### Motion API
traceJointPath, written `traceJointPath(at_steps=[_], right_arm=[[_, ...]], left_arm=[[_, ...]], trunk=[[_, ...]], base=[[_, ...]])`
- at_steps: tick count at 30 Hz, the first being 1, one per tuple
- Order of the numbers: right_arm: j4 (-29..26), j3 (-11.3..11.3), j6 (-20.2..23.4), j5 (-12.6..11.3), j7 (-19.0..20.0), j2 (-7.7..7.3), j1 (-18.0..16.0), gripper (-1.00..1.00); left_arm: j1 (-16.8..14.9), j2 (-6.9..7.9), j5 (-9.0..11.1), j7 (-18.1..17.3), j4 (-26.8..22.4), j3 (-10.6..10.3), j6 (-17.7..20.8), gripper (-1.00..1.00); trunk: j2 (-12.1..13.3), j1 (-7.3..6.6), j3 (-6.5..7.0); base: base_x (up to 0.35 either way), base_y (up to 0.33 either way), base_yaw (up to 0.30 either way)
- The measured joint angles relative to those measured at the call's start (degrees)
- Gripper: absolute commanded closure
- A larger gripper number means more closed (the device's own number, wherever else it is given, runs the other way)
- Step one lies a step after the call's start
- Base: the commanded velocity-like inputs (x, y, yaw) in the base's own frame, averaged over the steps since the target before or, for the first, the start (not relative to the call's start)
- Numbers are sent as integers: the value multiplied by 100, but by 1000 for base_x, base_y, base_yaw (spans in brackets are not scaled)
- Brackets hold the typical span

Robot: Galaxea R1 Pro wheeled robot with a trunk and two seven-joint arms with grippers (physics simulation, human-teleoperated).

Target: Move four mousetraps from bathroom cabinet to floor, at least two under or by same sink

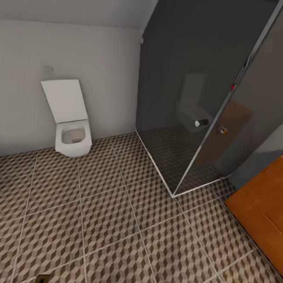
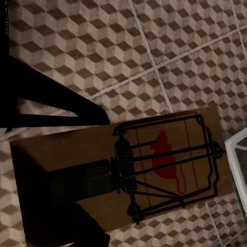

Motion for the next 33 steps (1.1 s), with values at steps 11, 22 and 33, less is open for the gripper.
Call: traceJointPath(at_steps=[11,22,33], right_arm=[[1,6,0,0,0,0,0,100],[1,6,-8,0,0,1,0,100],[0,6,-5,0,-1,4,0,100]], left_arm=[[0,-6,3,-3,0,1,100,100],[0,-6,6,-9,0,-1,157,100],[0,-6,5,-10,-1,0,159,100]], trunk=[[0,0,38],[0,-2,74],[0,-2,110]], base=[[0,0,273],[73,-4,273],[226,-117,273]])
